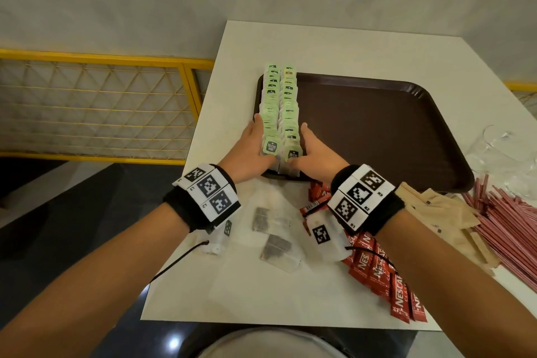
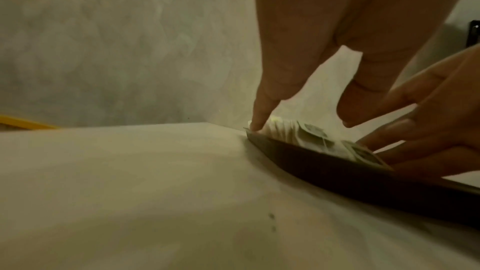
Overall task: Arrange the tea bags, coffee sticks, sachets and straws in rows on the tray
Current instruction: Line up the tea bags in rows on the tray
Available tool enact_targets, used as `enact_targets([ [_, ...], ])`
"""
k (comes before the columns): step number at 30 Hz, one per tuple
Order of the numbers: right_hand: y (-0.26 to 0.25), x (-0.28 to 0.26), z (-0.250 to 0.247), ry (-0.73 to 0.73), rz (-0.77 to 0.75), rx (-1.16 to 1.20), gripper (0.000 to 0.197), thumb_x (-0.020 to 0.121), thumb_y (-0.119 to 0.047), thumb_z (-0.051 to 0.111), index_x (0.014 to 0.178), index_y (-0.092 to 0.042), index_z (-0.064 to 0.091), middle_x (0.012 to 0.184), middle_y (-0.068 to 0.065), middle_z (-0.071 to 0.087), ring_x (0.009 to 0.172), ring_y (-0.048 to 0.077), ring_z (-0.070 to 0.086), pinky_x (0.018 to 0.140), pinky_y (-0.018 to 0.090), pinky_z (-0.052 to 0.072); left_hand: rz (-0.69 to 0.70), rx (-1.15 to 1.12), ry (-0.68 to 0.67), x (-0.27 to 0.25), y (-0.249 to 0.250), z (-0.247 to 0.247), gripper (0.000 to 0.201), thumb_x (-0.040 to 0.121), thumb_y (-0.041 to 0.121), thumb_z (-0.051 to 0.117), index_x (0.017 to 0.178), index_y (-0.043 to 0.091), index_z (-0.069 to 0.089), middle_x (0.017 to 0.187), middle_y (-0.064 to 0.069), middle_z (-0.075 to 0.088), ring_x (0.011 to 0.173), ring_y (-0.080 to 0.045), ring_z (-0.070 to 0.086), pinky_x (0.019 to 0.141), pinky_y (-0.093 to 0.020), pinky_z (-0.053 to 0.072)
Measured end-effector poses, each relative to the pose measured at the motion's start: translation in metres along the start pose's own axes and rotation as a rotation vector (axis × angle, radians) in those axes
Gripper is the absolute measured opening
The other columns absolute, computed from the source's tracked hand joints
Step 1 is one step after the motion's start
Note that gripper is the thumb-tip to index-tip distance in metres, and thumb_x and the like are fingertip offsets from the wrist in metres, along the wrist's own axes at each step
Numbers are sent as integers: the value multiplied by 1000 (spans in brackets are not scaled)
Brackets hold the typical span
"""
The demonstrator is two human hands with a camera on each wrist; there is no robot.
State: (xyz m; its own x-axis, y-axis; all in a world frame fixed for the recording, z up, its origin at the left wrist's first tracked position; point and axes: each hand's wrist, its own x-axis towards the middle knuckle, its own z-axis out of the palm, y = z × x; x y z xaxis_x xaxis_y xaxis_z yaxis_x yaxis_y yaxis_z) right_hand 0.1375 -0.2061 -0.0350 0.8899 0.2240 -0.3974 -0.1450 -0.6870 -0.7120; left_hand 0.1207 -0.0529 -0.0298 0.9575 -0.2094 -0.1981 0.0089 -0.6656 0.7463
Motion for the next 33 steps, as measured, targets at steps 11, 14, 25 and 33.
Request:
enact_targets([
  [11,-24,-101,9,-395,-174,-523,30,84,-33,67,108,-18,59,94,-7,56,81,10,53,74,26,48,229,375,-343,-48,3,-11,31,81,19,70,112,18,63,98,9,47,88,-8,50,65,-7,38],
  [14,-19,-114,32,-393,-175,-768,45,80,-41,68,113,-14,54,108,2,52,97,21,51,78,32,44,248,452,-445,-49,4,-3,36,80,21,71,115,19,62,103,7,43,92,-8,46,76,-16,39],
  [25,-16,-122,60,-197,-198,-868,47,88,-22,59,128,-6,38,119,12,52,107,30,54,68,33,35,247,671,-469,-45,-4,10,33,81,26,68,111,13,59,98,4,48,88,-8,45,67,-16,35],
  [33,-9,-113,55,-246,-178,-802,45,85,-24,61,124,-9,45,121,11,46,114,28,44,74,34,36,204,473,-364,-53,-3,-4,56,89,17,55,140,31,34,108,1,50,78,-8,50,77,-20,41],
])
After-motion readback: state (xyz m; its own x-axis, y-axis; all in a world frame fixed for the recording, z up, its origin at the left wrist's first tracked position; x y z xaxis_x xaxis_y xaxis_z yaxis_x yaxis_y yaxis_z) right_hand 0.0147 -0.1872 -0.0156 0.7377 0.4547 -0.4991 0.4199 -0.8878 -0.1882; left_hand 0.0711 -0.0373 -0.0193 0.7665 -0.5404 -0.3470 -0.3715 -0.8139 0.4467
